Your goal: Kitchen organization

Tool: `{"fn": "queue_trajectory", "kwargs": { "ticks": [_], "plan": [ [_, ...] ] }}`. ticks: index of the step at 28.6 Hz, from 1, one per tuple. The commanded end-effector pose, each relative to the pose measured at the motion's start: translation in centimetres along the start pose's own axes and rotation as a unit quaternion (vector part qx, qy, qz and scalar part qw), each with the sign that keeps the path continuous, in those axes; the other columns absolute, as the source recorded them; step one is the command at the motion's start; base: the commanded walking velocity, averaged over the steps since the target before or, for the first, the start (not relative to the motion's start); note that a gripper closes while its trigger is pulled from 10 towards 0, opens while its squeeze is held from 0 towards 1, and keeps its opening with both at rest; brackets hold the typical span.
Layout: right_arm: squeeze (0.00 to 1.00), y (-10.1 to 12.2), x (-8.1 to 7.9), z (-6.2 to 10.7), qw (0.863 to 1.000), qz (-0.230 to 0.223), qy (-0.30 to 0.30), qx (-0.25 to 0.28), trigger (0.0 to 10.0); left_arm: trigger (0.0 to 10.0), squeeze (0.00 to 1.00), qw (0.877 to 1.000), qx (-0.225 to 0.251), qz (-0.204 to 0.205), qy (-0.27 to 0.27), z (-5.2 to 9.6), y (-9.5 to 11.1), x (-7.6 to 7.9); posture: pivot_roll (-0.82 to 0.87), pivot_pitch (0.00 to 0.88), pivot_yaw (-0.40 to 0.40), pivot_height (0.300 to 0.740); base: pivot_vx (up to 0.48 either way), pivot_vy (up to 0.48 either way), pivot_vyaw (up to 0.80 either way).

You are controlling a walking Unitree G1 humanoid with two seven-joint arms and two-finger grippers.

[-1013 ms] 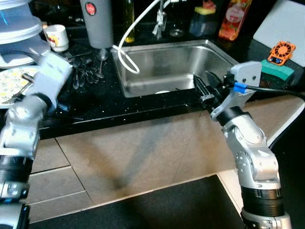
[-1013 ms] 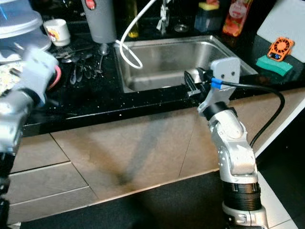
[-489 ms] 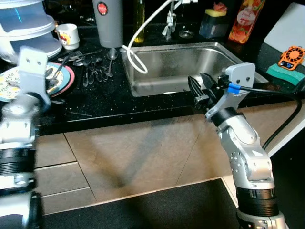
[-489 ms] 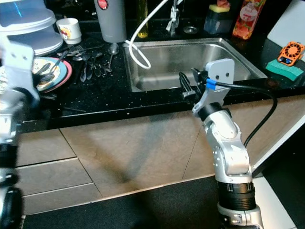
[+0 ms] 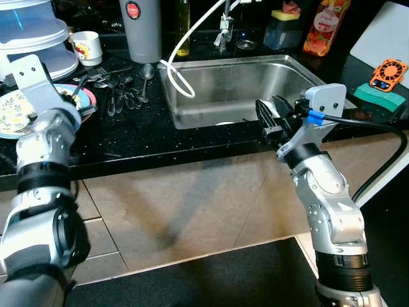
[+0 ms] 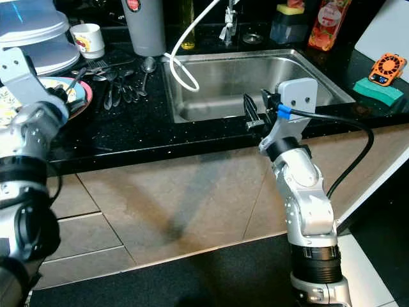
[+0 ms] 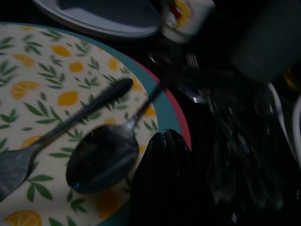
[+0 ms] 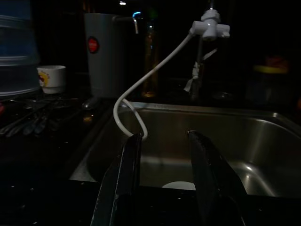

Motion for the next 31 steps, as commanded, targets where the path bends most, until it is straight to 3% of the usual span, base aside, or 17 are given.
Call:
{"fn": "queue_trajectory", "kwargs": {
  "ticks": [1,2,6,13,14,16,17,21,23,26,31],
  "plan": [
    [0.0,0.1,-0.2,0.3,1.0,0.002,0.001,0.003,10.0,10.0,0.4,1.0,-0.006,0.017,0.023,-0.2,-0.4,-0.3,0.05,0.078,0.015,0.74,0.0,0.0,0.0],
    [0.0,0.1,-0.3,0.3,1.0,0.002,0.001,0.003,10.0,10.0,1.0,0.999,0.001,0.015,0.037,-0.2,0.0,-0.5,0.05,0.08,0.018,0.74,0.0,0.0,0.0],
    [0.0,-0.1,-0.4,0.4,1.0,0.0,0.0,0.002,10.0,10.0,1.0,0.996,0.019,0.001,0.092,-0.2,0.8,-1.7,0.05,0.083,0.022,0.74,0.0,0.0,0.0],
    [0.0,-0.3,-0.5,0.5,1.0,-0.005,-0.004,0.0,10.0,10.0,1.0,0.989,0.005,0.053,0.137,-0.3,-0.3,-3.0,0.05,0.086,0.028,0.74,0.0,0.0,0.0],
    [0.0,-0.3,-0.4,0.6,1.0,-0.005,-0.005,0.0,10.0,10.0,0.0,0.989,0.012,0.066,0.135,-0.3,-0.1,-2.9,0.05,0.086,0.029,0.74,0.0,0.0,0.0],
    [0.0,-0.4,-0.4,0.6,1.0,-0.005,-0.006,0.0,10.0,10.0,0.0,0.988,0.018,0.075,0.135,-0.3,0.1,-2.8,0.05,0.086,0.03,0.74,0.0,0.0,0.0],
    [0.0,-0.4,-0.3,0.7,1.0,-0.005,-0.009,-0.001,10.0,10.0,0.0,0.987,0.013,0.111,0.119,-0.4,-0.1,-2.4,0.05,0.087,0.031,0.74,0.0,0.0,0.0],
    [0.0,-0.4,-0.3,0.7,1.0,-0.005,-0.01,-0.001,10.0,10.0,0.0,0.985,-0.003,0.135,0.106,-0.5,-0.6,-2.1,0.04,0.085,0.031,0.74,0.0,0.0,0.0],
    [0.0,-0.2,-0.3,0.8,1.0,-0.006,-0.01,0.001,10.0,10.0,0.0,0.984,-0.061,0.152,0.064,-0.8,-2.3,-0.8,0.04,0.085,0.032,0.74,0.0,0.0,0.0],
    [0.0,-0.2,-0.3,0.8,1.0,-0.006,-0.01,0.002,10.0,10.0,0.0,0.98,-0.082,0.176,0.054,-0.8,-2.9,-0.4,0.04,0.083,0.034,0.74,0.0,0.0,0.0],
    [0.0,-0.1,-0.2,0.9,1.0,-0.004,-0.012,0.003,10.0,10.0,0.0,0.976,-0.08,0.189,0.076,-0.8,-2.9,-1.1,0.04,0.082,0.037,0.74,0.0,0.0,0.0]
  ]
}}
Point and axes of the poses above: a point about 5 cm out from each wrist's last joint towards the gripper, its own z axis pointing back from the gripper into the wrist, its own y axis along the axis of the wrist's last joint, x = y × z, the point moved 3 cm from there along -z, pointing out of the wrist towards the gripper, and after that the axes turned 8 degrees about -z, right-handed, at the moved point
